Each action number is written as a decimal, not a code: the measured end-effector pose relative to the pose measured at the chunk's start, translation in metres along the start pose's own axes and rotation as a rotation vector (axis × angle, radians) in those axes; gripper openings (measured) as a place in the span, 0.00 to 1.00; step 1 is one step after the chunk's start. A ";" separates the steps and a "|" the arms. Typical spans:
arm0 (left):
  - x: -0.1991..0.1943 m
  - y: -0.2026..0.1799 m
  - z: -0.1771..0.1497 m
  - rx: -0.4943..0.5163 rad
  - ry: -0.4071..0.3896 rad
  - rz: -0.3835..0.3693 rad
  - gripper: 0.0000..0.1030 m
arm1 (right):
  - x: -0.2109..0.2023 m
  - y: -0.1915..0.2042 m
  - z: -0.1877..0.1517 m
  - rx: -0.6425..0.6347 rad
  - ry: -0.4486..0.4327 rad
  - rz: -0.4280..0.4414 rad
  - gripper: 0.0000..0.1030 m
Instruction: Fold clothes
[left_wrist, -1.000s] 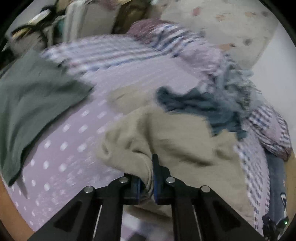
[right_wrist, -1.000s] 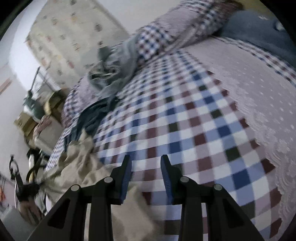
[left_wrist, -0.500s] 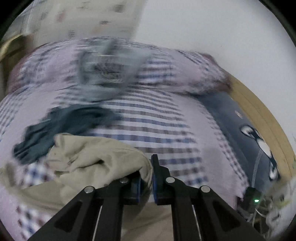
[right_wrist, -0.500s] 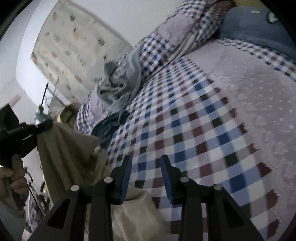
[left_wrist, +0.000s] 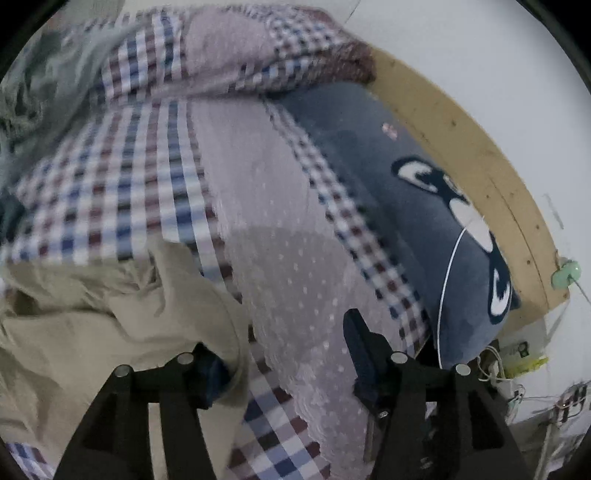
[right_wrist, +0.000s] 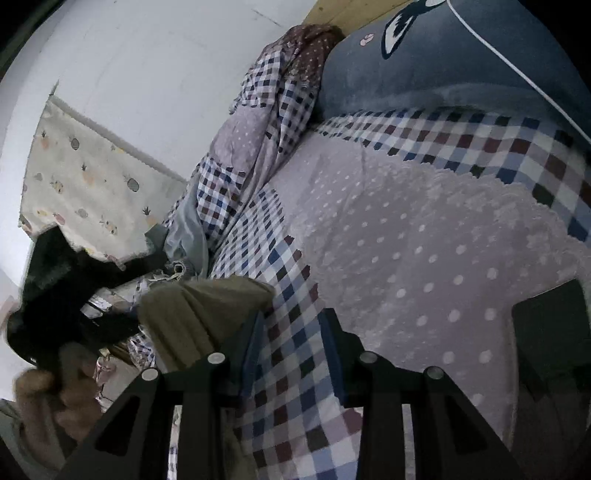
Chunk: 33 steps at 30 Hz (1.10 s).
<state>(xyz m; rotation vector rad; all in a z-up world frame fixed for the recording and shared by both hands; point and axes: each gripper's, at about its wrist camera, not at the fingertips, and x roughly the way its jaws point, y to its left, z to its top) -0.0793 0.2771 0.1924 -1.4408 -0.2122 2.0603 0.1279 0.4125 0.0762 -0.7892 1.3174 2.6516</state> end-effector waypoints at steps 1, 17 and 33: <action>0.007 0.005 -0.004 -0.021 0.033 -0.020 0.68 | 0.000 0.001 -0.001 -0.018 0.012 -0.007 0.35; -0.057 0.088 -0.133 0.061 0.298 0.227 0.82 | 0.031 0.056 -0.074 -0.349 0.204 -0.021 0.35; -0.183 0.256 -0.338 -0.300 -0.203 -0.083 0.81 | 0.020 0.115 -0.187 -0.535 0.350 0.155 0.35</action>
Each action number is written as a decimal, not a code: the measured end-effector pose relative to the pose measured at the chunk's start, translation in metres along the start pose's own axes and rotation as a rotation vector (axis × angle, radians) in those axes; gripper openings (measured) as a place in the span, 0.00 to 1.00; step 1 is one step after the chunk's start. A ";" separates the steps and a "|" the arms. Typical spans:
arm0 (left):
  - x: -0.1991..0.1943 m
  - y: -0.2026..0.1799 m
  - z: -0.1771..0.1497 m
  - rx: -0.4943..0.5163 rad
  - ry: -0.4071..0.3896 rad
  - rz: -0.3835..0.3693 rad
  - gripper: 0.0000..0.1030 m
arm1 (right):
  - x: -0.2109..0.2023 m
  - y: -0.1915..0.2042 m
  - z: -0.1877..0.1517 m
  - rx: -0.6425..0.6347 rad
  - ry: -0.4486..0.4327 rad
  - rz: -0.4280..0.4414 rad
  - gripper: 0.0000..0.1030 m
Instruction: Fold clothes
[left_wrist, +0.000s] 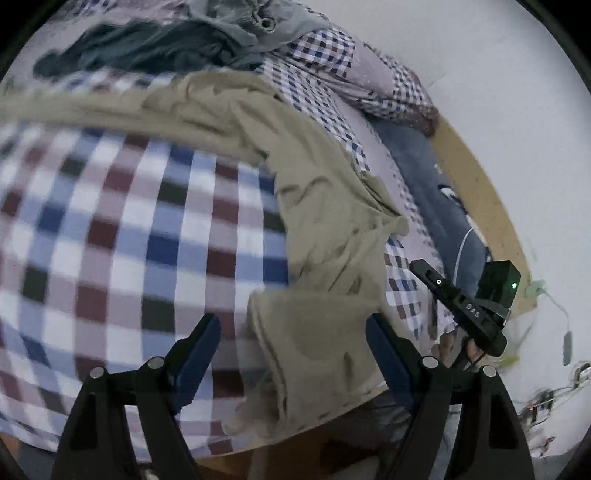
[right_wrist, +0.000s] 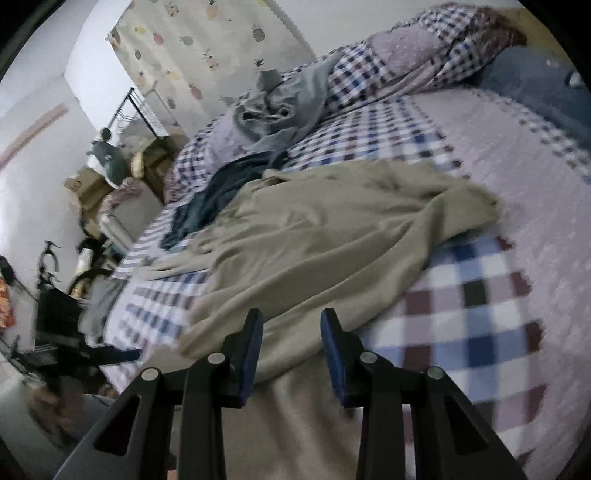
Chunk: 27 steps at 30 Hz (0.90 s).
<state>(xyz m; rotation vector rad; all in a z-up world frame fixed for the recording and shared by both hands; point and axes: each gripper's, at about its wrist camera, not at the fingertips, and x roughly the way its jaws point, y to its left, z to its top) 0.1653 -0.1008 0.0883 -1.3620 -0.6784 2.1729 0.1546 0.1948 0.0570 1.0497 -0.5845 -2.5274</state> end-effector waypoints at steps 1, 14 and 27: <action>0.005 0.000 -0.004 0.001 -0.003 -0.015 0.81 | 0.000 0.005 -0.005 0.005 0.008 0.018 0.35; 0.021 -0.081 -0.063 0.405 -0.180 -0.028 0.20 | -0.007 0.072 -0.068 0.076 0.141 0.216 0.41; 0.060 -0.077 -0.105 0.523 0.078 -0.055 0.53 | 0.020 0.121 -0.100 -0.153 0.279 0.059 0.43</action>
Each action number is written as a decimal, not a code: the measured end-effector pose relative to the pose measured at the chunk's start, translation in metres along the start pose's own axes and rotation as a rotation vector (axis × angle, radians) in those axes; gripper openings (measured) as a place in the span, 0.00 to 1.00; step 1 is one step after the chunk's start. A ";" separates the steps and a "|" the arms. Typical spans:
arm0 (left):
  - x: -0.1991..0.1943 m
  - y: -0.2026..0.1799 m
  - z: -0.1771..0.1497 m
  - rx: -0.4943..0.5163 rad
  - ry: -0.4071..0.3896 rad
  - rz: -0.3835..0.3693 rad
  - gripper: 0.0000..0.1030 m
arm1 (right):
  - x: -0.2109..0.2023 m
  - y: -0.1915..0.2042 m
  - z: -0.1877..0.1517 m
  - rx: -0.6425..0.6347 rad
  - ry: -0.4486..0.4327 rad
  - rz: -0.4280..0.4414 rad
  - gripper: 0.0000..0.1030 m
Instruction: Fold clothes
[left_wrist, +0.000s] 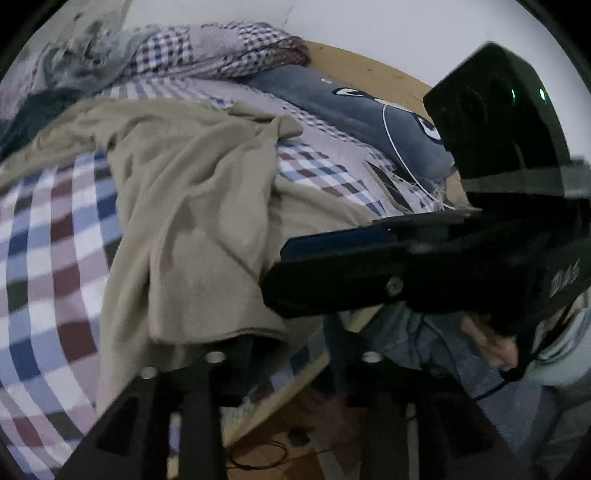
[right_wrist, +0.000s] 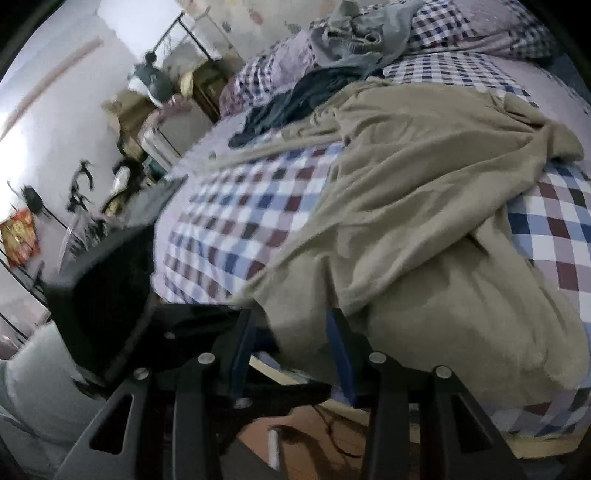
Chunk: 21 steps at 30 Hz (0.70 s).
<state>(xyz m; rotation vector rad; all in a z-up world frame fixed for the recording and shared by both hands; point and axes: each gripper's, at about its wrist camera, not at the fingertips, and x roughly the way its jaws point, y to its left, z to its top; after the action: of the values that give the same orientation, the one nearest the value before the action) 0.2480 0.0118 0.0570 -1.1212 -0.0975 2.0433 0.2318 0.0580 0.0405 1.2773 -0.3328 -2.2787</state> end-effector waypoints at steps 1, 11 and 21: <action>-0.004 0.006 -0.004 -0.032 0.000 -0.010 0.57 | 0.004 0.000 0.000 -0.003 0.013 -0.018 0.43; -0.040 0.045 -0.037 -0.230 0.008 -0.042 0.67 | 0.038 0.026 -0.003 -0.180 0.060 -0.224 0.29; -0.092 0.107 -0.046 -0.549 -0.256 0.005 0.68 | -0.082 -0.044 0.017 0.089 -0.327 -0.293 0.03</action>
<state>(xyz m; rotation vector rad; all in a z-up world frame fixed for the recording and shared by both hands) 0.2458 -0.1365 0.0479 -1.1621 -0.8249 2.2191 0.2393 0.1380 0.0898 1.0474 -0.3841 -2.7588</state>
